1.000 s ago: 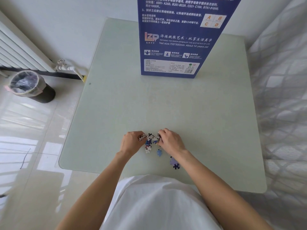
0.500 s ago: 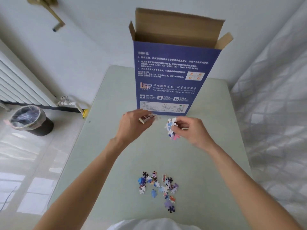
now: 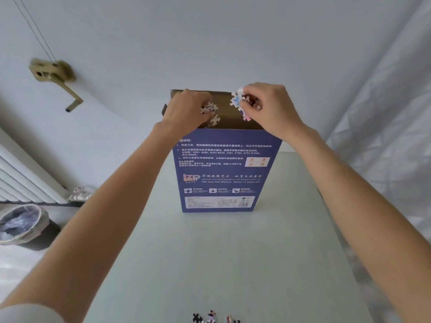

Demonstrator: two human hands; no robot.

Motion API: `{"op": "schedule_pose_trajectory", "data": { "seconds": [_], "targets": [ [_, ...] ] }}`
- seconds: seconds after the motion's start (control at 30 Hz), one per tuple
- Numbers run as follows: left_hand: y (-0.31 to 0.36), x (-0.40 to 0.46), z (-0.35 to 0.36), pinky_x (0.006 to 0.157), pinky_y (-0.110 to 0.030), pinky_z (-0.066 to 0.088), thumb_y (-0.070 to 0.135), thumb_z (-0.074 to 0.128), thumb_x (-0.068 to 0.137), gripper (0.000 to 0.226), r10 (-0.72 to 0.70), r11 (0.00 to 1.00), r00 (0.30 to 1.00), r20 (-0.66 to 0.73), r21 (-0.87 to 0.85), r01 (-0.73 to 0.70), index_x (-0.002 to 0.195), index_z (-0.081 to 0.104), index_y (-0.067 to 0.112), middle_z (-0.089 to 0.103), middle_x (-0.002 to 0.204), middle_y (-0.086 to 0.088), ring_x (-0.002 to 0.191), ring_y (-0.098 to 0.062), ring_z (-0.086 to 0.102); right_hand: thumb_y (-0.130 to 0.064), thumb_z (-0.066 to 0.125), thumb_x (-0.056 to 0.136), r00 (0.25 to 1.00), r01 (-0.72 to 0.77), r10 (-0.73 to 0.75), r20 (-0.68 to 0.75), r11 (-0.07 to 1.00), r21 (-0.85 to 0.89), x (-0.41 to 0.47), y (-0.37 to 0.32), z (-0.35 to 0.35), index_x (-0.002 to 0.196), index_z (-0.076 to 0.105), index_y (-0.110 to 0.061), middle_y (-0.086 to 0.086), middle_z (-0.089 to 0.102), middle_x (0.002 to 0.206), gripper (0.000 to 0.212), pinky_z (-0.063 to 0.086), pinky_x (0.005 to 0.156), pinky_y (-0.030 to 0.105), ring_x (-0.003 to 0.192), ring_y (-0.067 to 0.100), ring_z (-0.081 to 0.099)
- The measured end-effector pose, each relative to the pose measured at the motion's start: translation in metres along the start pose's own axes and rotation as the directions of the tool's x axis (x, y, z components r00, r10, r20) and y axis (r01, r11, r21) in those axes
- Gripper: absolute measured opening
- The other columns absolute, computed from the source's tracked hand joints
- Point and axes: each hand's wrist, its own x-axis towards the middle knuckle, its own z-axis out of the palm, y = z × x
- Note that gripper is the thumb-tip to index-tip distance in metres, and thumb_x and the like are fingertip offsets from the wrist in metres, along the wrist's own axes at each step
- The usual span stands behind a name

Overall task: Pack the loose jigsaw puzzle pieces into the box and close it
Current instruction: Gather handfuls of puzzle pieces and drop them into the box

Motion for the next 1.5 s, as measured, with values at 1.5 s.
{"op": "schedule_pose_trajectory", "data": {
  "seconds": [1.5],
  "targets": [
    [-0.009,-0.374,0.183,0.09,-0.027,0.045,0.032,0.072,0.078,0.057,-0.201,0.899,0.724,0.66,-0.169,0.404,0.131,0.05,0.024,0.052,0.125,-0.002,0.104,-0.016,0.055,-0.033,0.067,0.08,0.259,-0.765,0.712,0.652,0.564,-0.312,-0.42,-0.107,0.13,0.137,0.035,-0.018,0.007,0.039,0.122,0.067,0.038,0.078,0.024,0.104,0.022,0.051]
  ]
}}
